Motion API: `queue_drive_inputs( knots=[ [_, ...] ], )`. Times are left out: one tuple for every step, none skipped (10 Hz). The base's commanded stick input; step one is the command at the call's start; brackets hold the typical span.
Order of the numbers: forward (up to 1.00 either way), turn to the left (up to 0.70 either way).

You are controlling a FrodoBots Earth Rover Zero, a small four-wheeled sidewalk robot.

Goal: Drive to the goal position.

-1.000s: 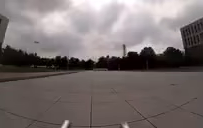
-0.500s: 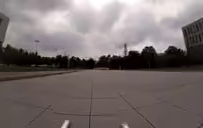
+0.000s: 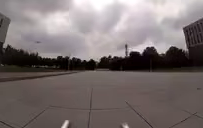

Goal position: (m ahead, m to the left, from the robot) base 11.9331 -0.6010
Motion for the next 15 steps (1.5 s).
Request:
queue_drive_inputs(
  knots=[
    [1.00,0.00],
    [1.00,0.00],
    [1.00,0.00],
    [1.00,0.00],
    [1.00,0.00],
    [1.00,0.00],
    [1.00,0.00],
    [1.00,0.00],
    [1.00,0.00],
    [1.00,-0.02],
    [1.00,-0.12],
    [1.00,-0.11],
    [1.00,-0.01],
    [1.00,0.00],
    [1.00,0.00]
  ],
)
